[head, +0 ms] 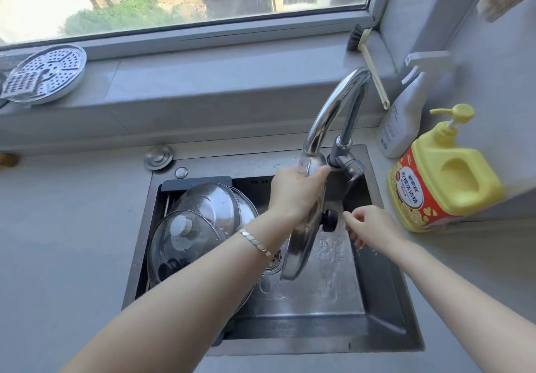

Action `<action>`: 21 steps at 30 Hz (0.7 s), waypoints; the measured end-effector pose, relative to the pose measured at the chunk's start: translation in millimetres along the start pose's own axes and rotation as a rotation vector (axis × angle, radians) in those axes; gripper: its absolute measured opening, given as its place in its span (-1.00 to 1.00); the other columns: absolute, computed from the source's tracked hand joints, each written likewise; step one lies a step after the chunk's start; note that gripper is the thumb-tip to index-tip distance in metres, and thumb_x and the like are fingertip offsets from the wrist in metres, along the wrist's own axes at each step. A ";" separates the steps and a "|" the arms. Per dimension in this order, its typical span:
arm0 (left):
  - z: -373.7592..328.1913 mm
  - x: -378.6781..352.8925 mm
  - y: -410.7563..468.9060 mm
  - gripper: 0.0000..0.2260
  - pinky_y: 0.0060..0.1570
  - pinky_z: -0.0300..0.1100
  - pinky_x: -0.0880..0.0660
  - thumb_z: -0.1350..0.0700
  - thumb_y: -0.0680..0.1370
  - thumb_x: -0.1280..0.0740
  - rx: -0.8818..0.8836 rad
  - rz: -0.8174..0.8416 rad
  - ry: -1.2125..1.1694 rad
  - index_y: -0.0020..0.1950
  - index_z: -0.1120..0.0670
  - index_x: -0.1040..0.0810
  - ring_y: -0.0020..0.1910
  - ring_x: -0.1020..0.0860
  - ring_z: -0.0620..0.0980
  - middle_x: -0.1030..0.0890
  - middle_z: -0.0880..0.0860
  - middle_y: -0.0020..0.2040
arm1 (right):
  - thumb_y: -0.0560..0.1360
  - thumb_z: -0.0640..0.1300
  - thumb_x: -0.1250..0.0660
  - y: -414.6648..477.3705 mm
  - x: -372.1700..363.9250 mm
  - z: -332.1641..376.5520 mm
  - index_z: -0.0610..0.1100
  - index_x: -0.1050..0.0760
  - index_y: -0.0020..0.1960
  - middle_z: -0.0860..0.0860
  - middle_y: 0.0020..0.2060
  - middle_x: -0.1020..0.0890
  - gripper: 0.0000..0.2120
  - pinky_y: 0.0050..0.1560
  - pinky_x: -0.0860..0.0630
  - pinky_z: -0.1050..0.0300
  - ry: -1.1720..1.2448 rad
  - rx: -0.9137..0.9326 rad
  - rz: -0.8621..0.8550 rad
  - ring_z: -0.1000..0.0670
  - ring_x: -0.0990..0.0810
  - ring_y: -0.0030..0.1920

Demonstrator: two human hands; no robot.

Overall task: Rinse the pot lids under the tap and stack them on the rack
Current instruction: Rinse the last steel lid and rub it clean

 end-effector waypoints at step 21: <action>98.4 92.1 -19.5 -0.68 -0.16 -0.03 -0.28 -0.19 0.42 -0.34 0.233 -0.210 -0.568 -0.11 0.04 -0.41 -0.16 -0.35 0.06 -0.39 0.08 -0.11 | 0.42 -0.35 -0.20 50.5 -1.2 40.6 -0.30 -0.43 0.16 -0.02 -0.30 -0.41 -0.70 0.23 -0.47 -0.14 0.669 -0.313 -0.176 -0.07 -0.49 -0.13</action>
Point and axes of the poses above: each hand's wrist, its own y-axis towards the middle knuckle, its own x-axis out of the back of the hand, z = x × y, the point moved 8 cm from there along y, towards the middle knuckle
